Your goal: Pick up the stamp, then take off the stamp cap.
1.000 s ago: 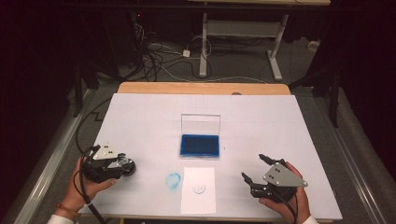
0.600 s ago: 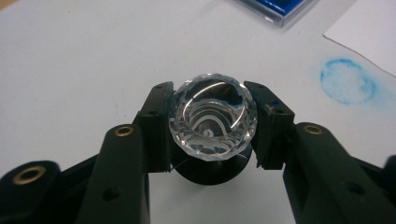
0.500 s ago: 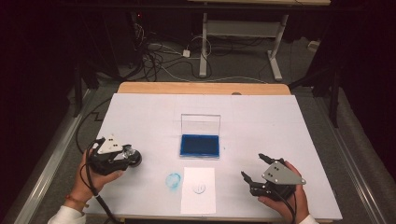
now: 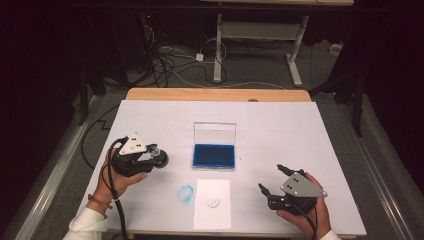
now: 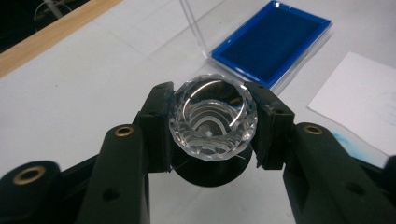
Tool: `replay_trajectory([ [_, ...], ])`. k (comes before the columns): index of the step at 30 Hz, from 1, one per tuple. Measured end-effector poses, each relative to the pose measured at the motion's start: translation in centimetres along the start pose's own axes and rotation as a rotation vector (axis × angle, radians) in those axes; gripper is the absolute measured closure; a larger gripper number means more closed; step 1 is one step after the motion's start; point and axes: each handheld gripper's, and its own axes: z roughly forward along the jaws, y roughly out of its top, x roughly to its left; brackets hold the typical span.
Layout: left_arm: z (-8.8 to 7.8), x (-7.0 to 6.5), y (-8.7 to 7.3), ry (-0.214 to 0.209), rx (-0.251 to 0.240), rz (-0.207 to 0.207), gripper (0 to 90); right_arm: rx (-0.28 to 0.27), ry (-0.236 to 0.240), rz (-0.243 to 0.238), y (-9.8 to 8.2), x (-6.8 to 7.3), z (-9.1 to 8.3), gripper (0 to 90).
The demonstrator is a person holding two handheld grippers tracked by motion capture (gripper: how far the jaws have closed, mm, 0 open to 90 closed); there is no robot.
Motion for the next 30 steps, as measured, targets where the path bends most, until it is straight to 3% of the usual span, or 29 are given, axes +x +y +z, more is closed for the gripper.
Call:
replay_trajectory([
  [9,-0.5,-1.0,0.7,-0.061,-0.025,-0.005,54.3,0.002,0.014,-0.006,0.2,0.1,0.4,21.7],
  [18,-0.1,-1.9,1.5,-0.080,-0.018,0.035,54.3,0.001,0.024,-0.016,0.6,0.6,0.9,22.8],
  [30,0.2,-3.1,2.8,-0.110,-0.043,0.048,54.4,-0.001,0.073,-0.032,1.6,1.2,2.3,19.6],
])
